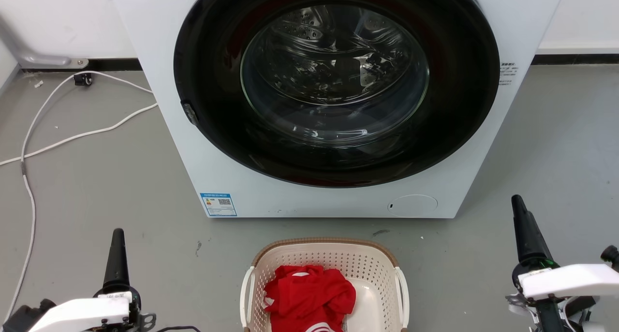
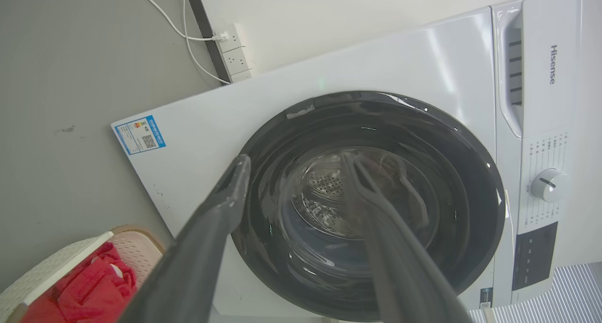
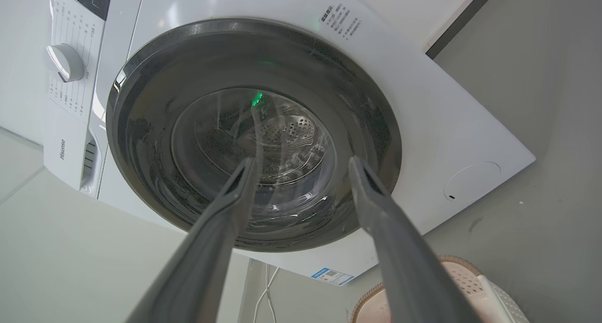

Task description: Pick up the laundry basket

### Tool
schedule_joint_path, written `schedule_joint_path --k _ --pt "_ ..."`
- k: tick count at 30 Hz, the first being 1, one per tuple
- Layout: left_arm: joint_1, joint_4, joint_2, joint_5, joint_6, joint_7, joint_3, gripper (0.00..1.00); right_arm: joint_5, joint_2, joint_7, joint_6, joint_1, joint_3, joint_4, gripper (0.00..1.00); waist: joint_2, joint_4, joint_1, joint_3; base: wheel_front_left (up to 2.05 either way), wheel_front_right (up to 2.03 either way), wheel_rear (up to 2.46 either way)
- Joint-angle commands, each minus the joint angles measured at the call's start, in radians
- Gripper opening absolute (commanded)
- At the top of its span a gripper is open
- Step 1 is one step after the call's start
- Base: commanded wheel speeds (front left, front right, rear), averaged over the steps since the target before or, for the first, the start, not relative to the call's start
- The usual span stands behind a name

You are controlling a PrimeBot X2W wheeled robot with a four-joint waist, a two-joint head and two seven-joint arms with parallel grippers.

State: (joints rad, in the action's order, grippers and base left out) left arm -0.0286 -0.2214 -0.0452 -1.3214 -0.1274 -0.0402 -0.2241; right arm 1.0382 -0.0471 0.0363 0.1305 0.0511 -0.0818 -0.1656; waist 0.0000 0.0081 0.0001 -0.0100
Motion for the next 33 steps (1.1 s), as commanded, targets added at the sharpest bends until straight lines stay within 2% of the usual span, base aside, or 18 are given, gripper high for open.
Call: schedule_joint_path --k 1,12,18,22,28,33 --pt "-0.014 0.037 -0.004 0.056 -0.002 -0.011 -0.006 1.00 -0.072 -0.003 0.013 0.000 0.016 0.009 0.040 1.00 0.0000 0.001 0.0000 -0.001 0.00 0.00 0.00" --pt "0.015 0.176 -0.005 0.364 -0.002 -0.048 0.041 1.00 -0.309 -0.004 0.051 0.000 0.004 0.036 0.115 1.00 0.0000 0.007 0.0000 -0.005 0.00 0.00 0.00" --pt "0.035 0.245 -0.005 0.548 0.029 -0.067 0.096 1.00 -0.420 -0.004 0.070 0.000 -0.004 0.053 0.133 1.00 0.0000 0.002 0.0000 -0.007 0.00 0.00 0.00" --pt "0.042 0.264 -0.005 0.632 0.045 -0.079 0.130 1.00 -0.488 -0.004 0.082 0.000 -0.010 0.063 0.142 1.00 0.0000 -0.002 0.0000 -0.009 0.00 0.00 0.00" --pt "0.055 0.285 -0.005 0.744 0.028 -0.096 0.172 1.00 -0.587 -0.004 0.100 0.000 -0.019 0.075 0.148 1.00 0.0000 -0.007 0.0000 -0.008 0.00 0.00 0.00" --pt "0.062 0.286 -0.008 0.832 0.036 -0.109 0.198 1.00 -0.660 -0.004 0.112 0.000 -0.024 0.081 0.148 1.00 0.0000 -0.009 0.0000 -0.007 0.00 0.00 0.00"
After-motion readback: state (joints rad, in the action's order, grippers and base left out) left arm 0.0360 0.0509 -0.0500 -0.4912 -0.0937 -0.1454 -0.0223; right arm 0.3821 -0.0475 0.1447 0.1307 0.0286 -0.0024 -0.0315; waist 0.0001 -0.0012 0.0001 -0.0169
